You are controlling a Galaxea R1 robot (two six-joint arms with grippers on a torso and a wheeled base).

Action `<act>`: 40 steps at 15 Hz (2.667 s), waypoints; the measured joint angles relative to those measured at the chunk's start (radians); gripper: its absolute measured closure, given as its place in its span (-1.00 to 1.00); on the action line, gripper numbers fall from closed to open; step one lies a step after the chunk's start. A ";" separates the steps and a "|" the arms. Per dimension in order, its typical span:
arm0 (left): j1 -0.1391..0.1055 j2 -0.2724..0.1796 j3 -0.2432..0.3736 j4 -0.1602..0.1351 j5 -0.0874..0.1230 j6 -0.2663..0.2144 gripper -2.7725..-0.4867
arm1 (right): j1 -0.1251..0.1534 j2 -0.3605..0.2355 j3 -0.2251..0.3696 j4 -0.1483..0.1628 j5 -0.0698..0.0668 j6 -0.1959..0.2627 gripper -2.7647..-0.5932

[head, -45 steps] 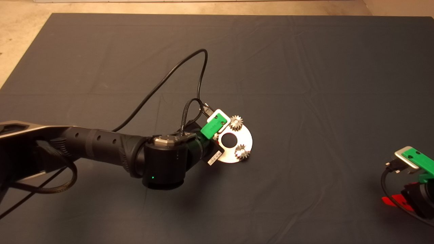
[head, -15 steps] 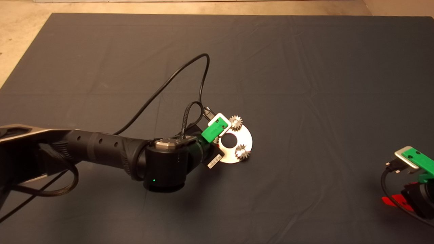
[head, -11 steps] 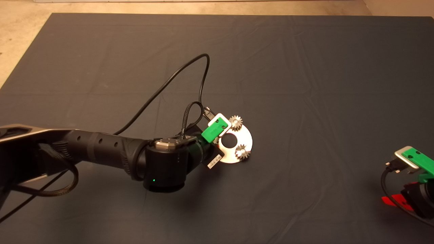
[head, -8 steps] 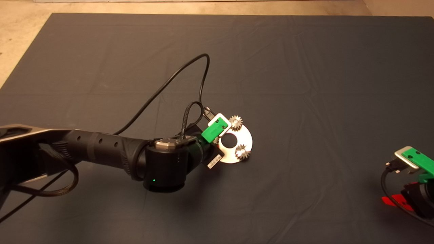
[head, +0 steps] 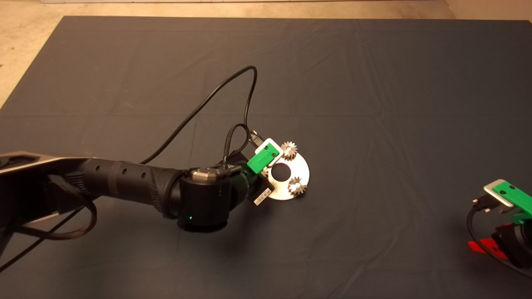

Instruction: Install three planetary gears onto the carrier pins

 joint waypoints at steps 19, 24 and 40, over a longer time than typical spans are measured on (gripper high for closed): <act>-0.257 0.026 0.270 -0.541 0.005 -0.624 0.14 | 0.074 0.341 0.000 0.084 -0.016 0.109 -0.07; -0.299 0.080 0.390 -0.676 -0.001 -0.915 0.14 | 0.117 0.651 0.000 0.139 -0.117 0.402 -0.07; -0.168 -0.121 0.424 -0.720 0.002 -1.008 0.14 | 0.001 0.807 -0.011 0.176 -0.128 0.664 -0.07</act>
